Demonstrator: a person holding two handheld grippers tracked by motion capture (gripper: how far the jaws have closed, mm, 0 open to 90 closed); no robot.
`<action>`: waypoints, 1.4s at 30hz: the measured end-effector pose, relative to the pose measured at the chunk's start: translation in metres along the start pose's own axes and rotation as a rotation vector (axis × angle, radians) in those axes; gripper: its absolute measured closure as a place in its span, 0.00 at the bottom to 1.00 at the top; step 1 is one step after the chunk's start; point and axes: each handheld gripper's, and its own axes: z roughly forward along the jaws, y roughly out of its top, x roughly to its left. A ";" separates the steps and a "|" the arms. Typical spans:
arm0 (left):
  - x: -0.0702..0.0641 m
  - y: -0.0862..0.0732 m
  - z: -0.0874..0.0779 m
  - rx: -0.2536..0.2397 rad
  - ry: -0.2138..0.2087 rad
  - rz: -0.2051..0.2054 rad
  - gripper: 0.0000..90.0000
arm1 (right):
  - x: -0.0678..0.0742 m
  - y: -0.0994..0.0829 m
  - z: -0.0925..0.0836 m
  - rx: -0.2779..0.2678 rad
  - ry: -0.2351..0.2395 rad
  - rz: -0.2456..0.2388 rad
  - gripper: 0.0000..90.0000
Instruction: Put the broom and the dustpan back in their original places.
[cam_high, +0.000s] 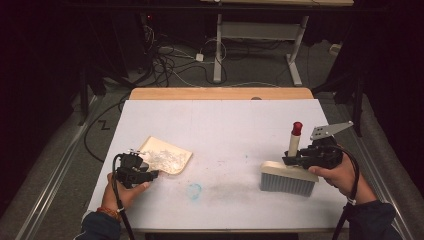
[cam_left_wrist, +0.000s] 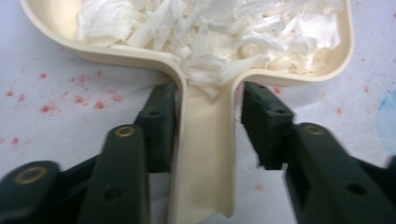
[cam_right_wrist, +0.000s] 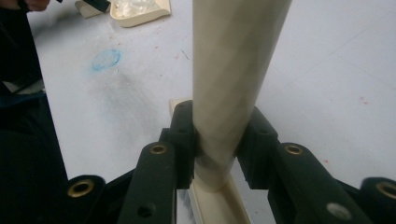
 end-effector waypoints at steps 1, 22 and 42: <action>-0.003 -0.001 0.000 -0.007 0.001 -0.006 0.58 | -0.002 -0.001 -0.001 -0.001 -0.007 0.008 0.79; -0.034 -0.009 -0.023 -0.263 0.047 0.278 0.23 | -0.060 0.013 0.029 0.014 -0.209 0.168 0.71; -0.040 -0.017 -0.030 -0.478 0.109 0.485 0.20 | -0.068 0.013 0.071 0.030 -0.499 0.129 0.43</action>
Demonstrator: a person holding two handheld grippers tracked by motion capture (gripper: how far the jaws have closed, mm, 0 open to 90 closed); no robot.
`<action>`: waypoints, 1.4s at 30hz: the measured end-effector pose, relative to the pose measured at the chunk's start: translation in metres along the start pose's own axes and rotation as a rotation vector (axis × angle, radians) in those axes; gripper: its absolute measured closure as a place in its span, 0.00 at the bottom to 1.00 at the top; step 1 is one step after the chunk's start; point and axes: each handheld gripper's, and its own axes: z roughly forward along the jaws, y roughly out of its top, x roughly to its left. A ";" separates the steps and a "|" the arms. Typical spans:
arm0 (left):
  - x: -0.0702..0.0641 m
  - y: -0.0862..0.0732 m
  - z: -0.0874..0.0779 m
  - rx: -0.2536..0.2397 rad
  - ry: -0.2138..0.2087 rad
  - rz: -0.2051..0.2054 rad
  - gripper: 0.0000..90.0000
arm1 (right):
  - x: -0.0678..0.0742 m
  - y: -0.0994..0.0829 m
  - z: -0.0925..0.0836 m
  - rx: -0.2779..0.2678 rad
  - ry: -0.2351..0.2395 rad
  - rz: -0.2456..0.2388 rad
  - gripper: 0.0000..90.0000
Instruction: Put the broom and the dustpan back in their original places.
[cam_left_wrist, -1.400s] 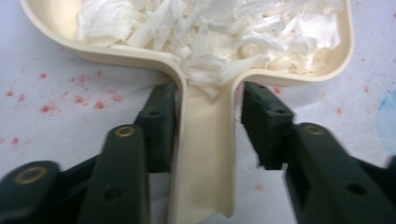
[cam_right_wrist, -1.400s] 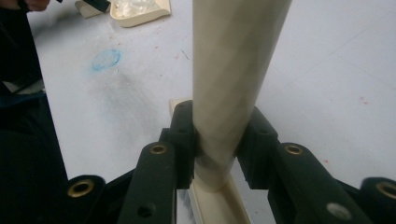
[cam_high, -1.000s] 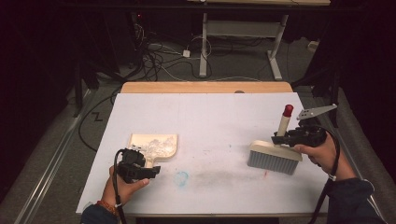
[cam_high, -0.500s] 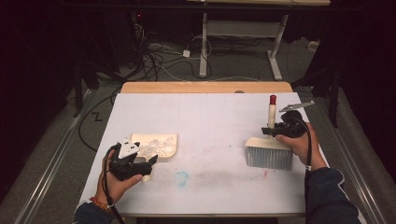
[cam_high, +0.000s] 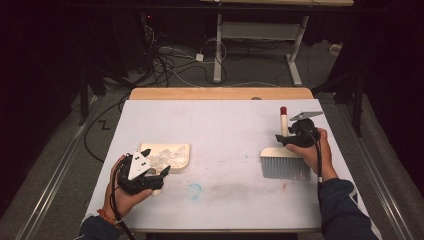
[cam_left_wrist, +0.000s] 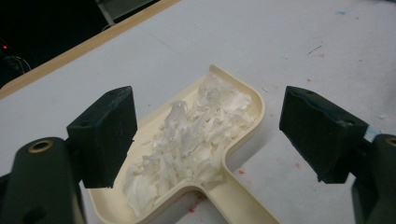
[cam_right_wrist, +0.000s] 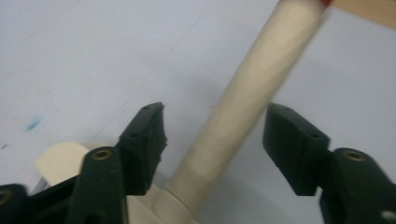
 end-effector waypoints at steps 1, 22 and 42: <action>-0.001 0.000 0.001 -0.001 -0.001 0.001 0.20 | 0.001 0.001 -0.002 -0.028 -0.003 -0.003 0.43; -0.005 -0.003 -0.001 -0.011 0.027 0.058 0.20 | 0.024 0.002 -0.047 -0.299 -0.022 -0.017 0.30; -0.013 -0.004 0.001 0.000 0.000 0.104 0.20 | 0.065 -0.024 -0.093 -0.412 -0.045 -0.140 0.27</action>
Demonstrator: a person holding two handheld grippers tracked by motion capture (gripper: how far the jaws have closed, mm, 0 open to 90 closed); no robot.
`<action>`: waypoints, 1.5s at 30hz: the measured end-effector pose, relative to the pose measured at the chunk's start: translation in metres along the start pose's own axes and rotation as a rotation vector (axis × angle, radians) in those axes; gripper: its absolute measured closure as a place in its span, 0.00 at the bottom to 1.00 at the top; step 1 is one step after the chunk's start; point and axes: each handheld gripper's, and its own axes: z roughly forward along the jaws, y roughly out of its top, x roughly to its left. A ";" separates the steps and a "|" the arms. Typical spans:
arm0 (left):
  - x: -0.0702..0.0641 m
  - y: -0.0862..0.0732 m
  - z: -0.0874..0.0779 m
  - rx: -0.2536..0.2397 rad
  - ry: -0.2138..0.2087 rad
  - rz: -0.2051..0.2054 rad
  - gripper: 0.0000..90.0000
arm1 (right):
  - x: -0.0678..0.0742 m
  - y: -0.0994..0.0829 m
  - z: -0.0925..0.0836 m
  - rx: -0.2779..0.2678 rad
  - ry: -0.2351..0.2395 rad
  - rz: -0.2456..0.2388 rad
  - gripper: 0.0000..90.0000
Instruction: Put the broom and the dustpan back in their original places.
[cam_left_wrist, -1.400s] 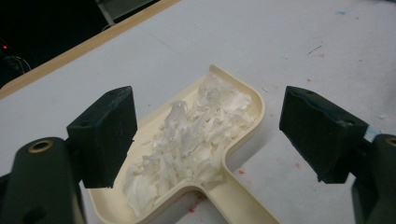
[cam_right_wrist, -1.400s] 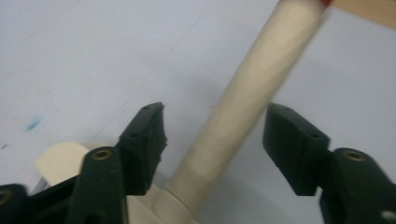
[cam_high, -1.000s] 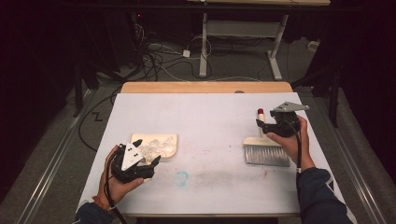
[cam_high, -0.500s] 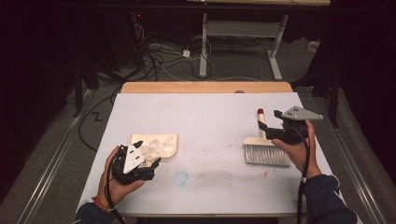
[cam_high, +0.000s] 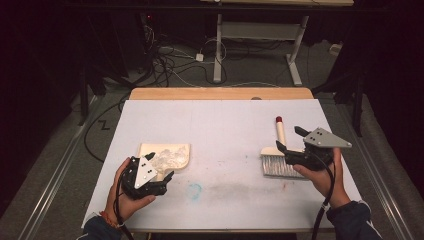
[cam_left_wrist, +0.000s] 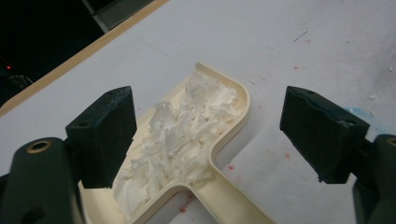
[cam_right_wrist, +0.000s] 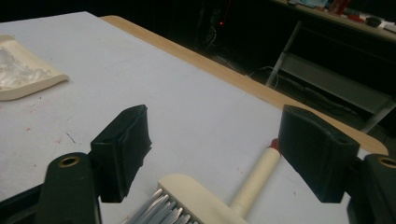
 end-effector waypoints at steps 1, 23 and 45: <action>0.000 0.000 0.000 -0.001 0.000 0.000 0.20 | 0.002 -0.001 -0.002 0.001 -0.010 -0.008 0.26; -0.011 -0.017 0.002 0.017 -0.007 0.005 0.19 | 0.032 -0.060 -0.031 -0.045 -0.079 -0.093 0.23; -0.018 -0.016 0.002 0.048 0.026 0.050 0.17 | 0.032 -0.070 -0.038 -0.027 -0.039 -0.048 0.24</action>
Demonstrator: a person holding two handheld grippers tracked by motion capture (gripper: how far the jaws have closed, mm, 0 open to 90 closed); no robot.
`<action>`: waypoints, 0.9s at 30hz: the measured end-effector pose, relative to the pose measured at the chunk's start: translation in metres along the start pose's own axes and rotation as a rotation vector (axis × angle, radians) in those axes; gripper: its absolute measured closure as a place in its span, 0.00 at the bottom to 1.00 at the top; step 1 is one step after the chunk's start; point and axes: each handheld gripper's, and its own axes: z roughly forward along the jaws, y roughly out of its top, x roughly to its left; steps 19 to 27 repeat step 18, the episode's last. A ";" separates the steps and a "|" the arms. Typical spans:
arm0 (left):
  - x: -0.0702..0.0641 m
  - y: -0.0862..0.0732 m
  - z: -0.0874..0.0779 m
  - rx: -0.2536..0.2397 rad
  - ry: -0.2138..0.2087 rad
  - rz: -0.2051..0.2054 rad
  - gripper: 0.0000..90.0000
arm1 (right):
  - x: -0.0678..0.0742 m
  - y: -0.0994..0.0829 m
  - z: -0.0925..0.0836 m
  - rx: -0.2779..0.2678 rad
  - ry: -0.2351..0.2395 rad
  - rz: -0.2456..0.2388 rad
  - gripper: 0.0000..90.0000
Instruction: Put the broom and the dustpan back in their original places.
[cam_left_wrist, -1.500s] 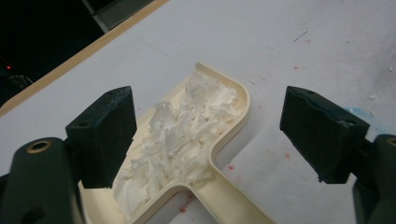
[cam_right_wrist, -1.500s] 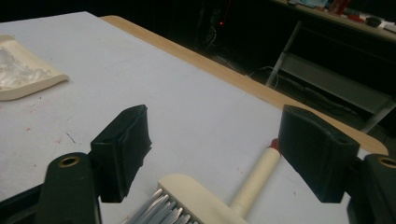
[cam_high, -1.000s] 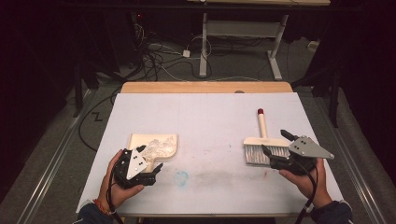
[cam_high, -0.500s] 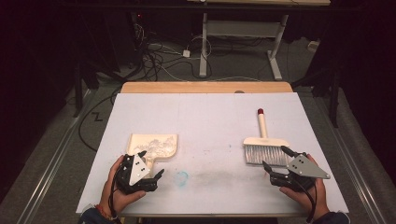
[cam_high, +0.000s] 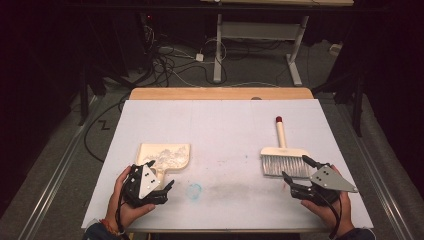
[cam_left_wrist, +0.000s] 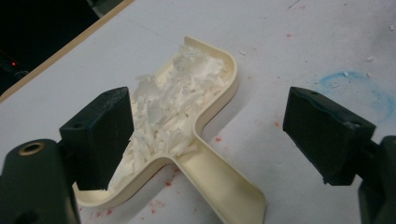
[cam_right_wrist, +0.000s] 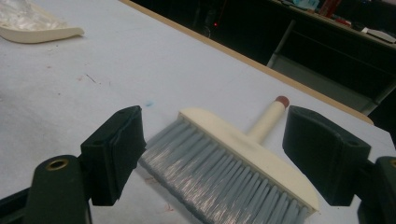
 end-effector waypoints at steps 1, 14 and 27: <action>-0.001 0.000 0.000 0.000 0.001 0.004 0.17 | 0.000 0.000 0.000 0.001 0.006 0.001 0.23; -0.001 0.002 0.005 0.012 -0.012 0.000 0.17 | -0.002 -0.002 0.001 0.006 0.016 0.002 0.23; -0.001 0.002 0.005 0.015 -0.011 0.000 0.17 | -0.003 -0.003 0.002 0.010 0.017 0.008 0.23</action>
